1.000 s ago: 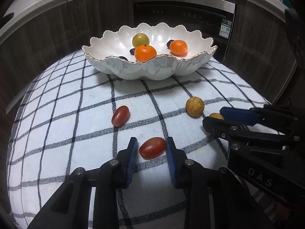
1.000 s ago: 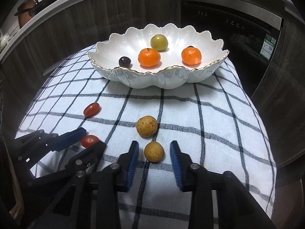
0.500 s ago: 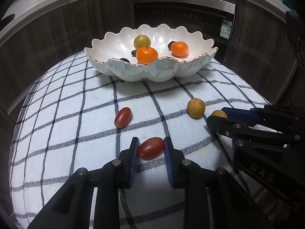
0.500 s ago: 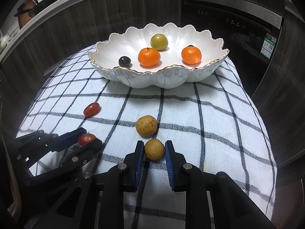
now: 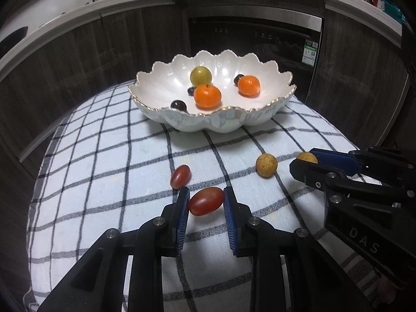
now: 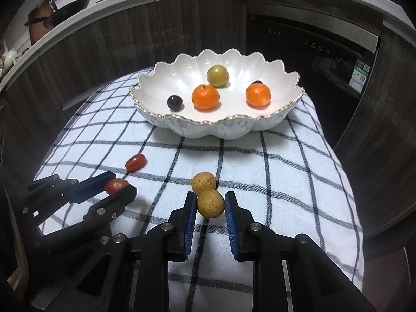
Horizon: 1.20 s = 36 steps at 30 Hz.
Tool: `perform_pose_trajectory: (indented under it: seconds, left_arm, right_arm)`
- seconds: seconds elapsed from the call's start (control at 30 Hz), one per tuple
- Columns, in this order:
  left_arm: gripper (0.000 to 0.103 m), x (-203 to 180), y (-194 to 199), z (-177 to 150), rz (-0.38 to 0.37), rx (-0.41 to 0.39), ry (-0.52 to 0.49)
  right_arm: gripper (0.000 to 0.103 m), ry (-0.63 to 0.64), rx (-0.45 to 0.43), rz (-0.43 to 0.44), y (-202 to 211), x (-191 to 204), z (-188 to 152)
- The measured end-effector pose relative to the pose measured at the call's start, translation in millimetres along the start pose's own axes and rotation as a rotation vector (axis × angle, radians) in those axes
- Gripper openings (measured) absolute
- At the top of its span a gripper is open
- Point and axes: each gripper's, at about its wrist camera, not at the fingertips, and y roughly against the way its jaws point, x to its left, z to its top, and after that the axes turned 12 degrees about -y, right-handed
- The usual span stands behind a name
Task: Organize fruits
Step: 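Close the left tool on a red grape while the right tool grasps a longan, then carry the red grape and longan with both tools over the white bowl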
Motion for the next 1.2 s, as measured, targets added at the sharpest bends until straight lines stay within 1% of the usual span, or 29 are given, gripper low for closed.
perform_pose_trajectory:
  seconds: [0.3, 0.53, 0.9, 1.2]
  left_arm:
    - [0.027, 5, 14, 8, 0.008, -0.023, 0.022]
    - [0.027, 10, 17, 17, 0.006, -0.027, 0.036]
    - [0.027, 19, 18, 44, 0.018, -0.046, 0.037]
    - [0.027, 29, 11, 75, 0.028, -0.056, 0.036]
  right_arm:
    - [0.024, -0.004, -0.038, 0.004, 17, 1, 6]
    - [0.024, -0.018, -0.053, -0.005, 22, -2, 16]
    - [0.024, -0.037, -0.078, -0.01, 25, -4, 43]
    - [0.024, -0.05, -0.092, -0.011, 24, -7, 70]
